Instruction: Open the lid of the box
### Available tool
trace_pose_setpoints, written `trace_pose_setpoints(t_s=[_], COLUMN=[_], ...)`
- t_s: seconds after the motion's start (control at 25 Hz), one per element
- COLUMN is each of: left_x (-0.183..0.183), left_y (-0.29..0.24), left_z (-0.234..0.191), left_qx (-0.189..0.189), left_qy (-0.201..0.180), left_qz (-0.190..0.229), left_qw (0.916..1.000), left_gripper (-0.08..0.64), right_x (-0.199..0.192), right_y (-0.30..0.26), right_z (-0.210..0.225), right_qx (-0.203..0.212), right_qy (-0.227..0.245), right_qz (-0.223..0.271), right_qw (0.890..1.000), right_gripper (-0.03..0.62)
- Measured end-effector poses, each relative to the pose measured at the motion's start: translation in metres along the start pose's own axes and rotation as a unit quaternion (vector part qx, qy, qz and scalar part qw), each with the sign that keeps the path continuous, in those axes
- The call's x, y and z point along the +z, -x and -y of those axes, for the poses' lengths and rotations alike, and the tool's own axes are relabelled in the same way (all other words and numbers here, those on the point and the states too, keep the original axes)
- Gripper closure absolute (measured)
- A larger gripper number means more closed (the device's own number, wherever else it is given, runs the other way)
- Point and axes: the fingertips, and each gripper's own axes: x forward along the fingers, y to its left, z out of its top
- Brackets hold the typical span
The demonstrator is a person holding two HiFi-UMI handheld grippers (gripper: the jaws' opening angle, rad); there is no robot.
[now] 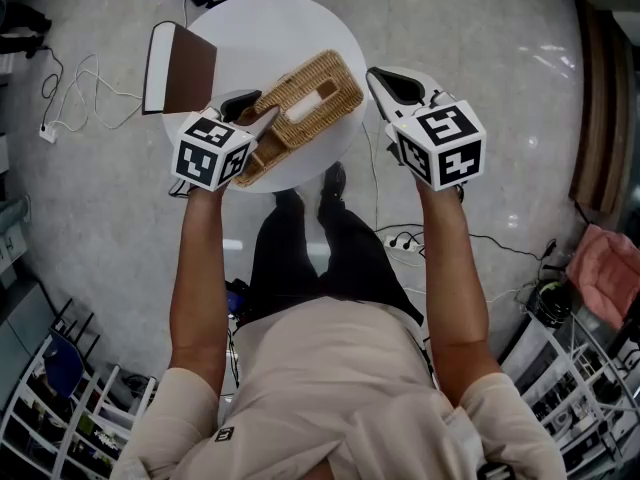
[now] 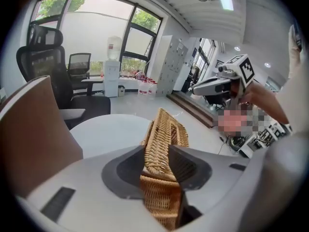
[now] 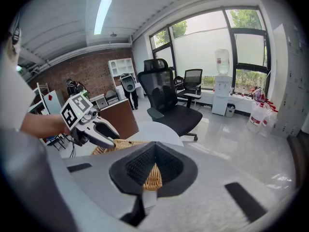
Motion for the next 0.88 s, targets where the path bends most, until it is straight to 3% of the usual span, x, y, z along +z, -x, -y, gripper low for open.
trace_pose_setpoints(t_s=[0.44, 0.88], left_x=[0.011, 0.017], left_y=[0.018, 0.034], left_z=[0.018, 0.052], left_qx=[0.048, 0.060], left_qy=[-0.014, -0.056], left_qz=[0.055, 0.093], left_qw=[0.9972, 0.9923], left_gripper=[0.500, 0.512], right_x=[0.002, 0.004], right_y=[0.018, 0.043], right_z=[0.005, 0.007], right_qx=[-0.006, -0.011], right_qy=[0.003, 0.007], right_qz=[0.004, 0.011], right_qw=[1.000, 1.000], right_gripper=[0.598, 0.598])
